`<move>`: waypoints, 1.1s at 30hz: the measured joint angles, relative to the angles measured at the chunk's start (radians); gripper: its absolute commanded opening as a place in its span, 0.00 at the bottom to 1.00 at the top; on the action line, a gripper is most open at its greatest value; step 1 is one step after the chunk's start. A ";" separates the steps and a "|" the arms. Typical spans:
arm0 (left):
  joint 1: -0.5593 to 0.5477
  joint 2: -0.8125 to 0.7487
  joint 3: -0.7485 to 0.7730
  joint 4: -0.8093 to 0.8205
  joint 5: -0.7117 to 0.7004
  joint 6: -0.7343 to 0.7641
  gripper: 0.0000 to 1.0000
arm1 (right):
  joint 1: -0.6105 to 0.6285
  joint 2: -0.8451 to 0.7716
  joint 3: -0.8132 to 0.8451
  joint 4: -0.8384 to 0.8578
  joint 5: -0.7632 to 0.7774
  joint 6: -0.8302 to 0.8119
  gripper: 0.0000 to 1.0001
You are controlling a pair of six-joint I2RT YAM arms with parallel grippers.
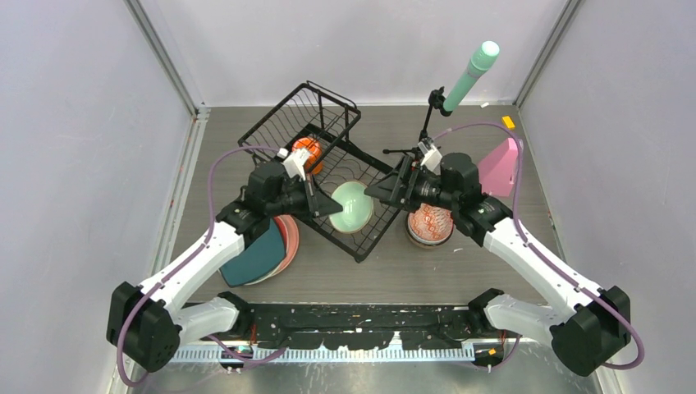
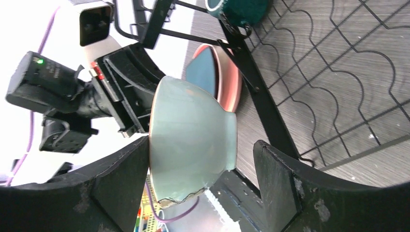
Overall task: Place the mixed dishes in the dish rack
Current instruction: Turn the bowl upside down on the dish rack.
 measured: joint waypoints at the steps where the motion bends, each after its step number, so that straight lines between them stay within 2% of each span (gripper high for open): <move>1: 0.008 0.000 0.000 0.016 0.016 -0.003 0.00 | -0.012 -0.006 -0.007 0.017 -0.018 0.016 0.82; 11: 0.024 -0.012 -0.027 0.147 0.092 -0.033 0.00 | -0.040 -0.003 -0.069 0.230 -0.168 0.165 0.82; 17: 0.040 -0.012 -0.029 0.177 0.114 -0.034 0.00 | -0.044 0.016 -0.082 0.301 -0.194 0.208 0.82; 25: 0.057 -0.012 -0.032 0.210 0.145 -0.047 0.00 | -0.045 0.004 -0.084 0.306 -0.196 0.220 0.86; 29: 0.057 -0.012 -0.032 0.226 0.156 -0.048 0.00 | -0.047 -0.008 -0.083 0.298 -0.195 0.220 0.94; 33: 0.060 -0.012 -0.041 0.222 0.136 -0.048 0.00 | -0.046 -0.037 -0.050 0.157 -0.110 0.154 0.96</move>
